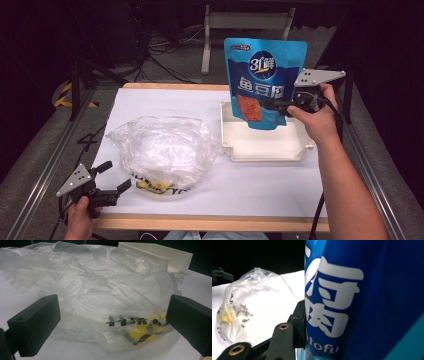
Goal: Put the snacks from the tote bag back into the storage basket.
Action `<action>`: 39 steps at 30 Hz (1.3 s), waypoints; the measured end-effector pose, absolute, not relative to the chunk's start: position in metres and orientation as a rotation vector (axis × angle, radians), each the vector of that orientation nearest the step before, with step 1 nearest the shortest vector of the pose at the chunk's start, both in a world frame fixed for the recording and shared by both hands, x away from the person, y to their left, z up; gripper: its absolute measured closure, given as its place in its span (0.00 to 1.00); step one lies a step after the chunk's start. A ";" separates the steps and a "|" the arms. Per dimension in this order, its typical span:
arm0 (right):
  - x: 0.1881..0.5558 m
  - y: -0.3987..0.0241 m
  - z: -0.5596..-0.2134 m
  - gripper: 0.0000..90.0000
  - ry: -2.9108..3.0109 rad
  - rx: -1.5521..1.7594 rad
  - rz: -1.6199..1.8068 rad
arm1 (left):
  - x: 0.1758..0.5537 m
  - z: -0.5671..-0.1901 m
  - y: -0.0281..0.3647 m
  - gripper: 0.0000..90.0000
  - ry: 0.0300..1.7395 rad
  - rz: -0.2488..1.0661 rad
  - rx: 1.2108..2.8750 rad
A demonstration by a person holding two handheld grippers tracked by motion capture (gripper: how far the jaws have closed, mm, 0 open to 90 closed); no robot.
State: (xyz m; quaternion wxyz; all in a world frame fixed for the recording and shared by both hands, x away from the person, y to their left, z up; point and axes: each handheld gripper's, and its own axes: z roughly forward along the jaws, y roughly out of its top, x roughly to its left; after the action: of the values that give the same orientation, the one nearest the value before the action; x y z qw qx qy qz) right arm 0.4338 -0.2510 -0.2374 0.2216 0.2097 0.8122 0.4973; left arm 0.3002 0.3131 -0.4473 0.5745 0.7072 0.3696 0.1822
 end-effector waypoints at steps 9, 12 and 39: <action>0.438 -0.265 -0.243 0.61 2.228 0.626 1.370 | 0.300 -0.447 0.313 0.00 0.870 0.427 1.657; 0.440 -0.269 -0.244 0.61 2.225 0.639 1.372 | 0.300 -0.448 0.313 0.00 0.870 0.427 1.658; 0.467 -0.278 -0.313 0.61 2.301 0.780 1.303 | 0.301 -0.448 0.313 0.00 0.871 0.423 1.653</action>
State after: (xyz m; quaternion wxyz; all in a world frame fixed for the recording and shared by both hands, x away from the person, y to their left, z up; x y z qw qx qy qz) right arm 0.4671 -0.2783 -0.3131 0.1910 0.2776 0.8193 0.4639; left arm 0.3007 0.3128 -0.4482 0.5753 0.7057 0.3720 0.1807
